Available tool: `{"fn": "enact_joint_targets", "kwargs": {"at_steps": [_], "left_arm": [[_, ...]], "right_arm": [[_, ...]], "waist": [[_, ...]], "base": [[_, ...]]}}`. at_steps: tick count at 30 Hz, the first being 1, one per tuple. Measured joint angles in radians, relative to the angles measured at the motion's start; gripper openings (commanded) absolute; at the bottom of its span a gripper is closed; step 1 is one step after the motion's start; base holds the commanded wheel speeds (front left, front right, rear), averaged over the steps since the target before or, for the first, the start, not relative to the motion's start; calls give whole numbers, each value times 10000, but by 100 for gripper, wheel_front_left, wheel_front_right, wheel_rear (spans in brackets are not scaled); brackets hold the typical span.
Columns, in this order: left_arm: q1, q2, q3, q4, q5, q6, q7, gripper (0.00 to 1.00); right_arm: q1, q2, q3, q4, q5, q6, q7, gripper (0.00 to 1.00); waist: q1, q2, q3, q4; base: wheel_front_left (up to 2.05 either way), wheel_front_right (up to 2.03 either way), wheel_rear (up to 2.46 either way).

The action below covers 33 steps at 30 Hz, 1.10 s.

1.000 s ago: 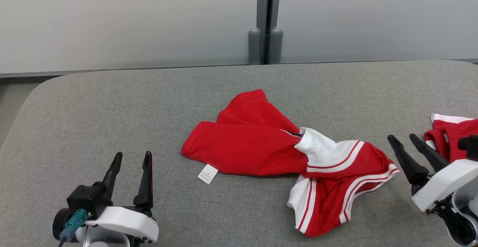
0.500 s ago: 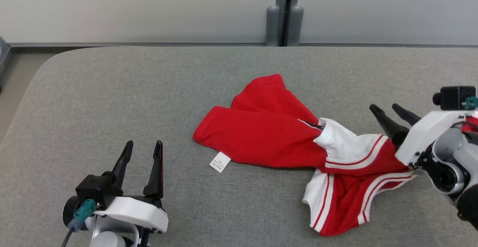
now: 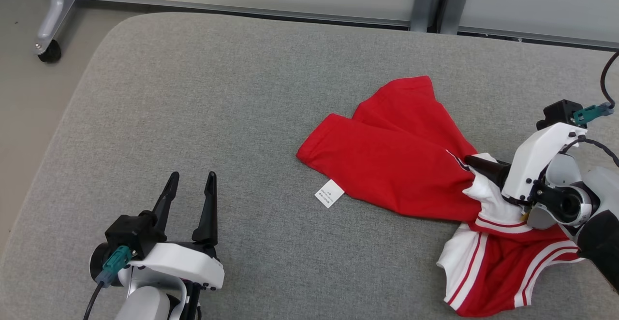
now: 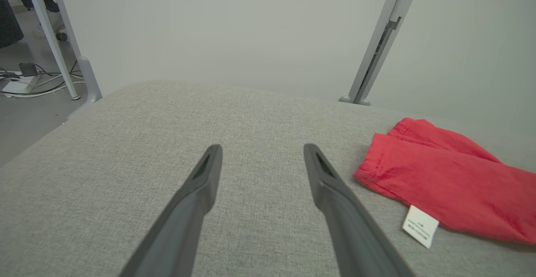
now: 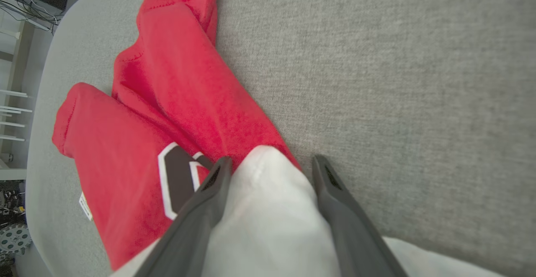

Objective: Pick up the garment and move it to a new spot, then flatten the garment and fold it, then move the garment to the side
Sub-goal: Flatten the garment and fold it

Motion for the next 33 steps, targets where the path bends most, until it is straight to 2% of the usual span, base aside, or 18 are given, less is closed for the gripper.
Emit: {"fn": "enact_joint_targets", "kwargs": {"at_steps": [1, 2, 3, 9, 16, 21, 26, 33], "left_arm": [[-2, -8, 2, 46, 0, -10, -13, 100], [-2, -8, 2, 46, 0, -10, -13, 100], [-6, -13, 12, 82, 0, -25, -29, 100], [-11, 4, 109, 176, -2, -27, -59, 100], [153, 86, 157, 215, 4, -25, -84, 100], [409, 198, 209, 190, 0, 21, -86, 100], [607, 265, 224, 100, -40, 61, -79, 100], [731, 288, 182, -44, -58, 148, -21, 100]], "right_arm": [[-21, 25, 15, 17, 33, 0, 4, 48], [-21, 25, 15, 17, 33, 0, 4, 34], [-23, 56, 40, 40, 44, 0, 0, 0], [12, 107, 182, 12, 52, 0, -295, 0], [78, -184, 328, -589, -146, 0, -1189, 0], [467, -564, 500, -1756, -217, 0, -1820, 0], [1113, -1068, 650, -3567, -105, 0, -2332, 0], [2360, -1860, 984, -5409, 276, 0, -2460, 0]], "waist": [[0, 0, -12, 29], [0, 0, -12, 29], [0, 0, -41, 38], [0, 0, -260, -96], [0, 0, -741, -511], [0, 0, -1149, -963], [0, 0, -1455, -1533], [0, 0, -1601, -2242]], "base": [[0, 0, 0], [0, 0, 0], [0, 0, 0], [0, 0, 0], [0, 0, 0], [0, 0, 0], [0, 0, 0], [0, 0, 0]]}}
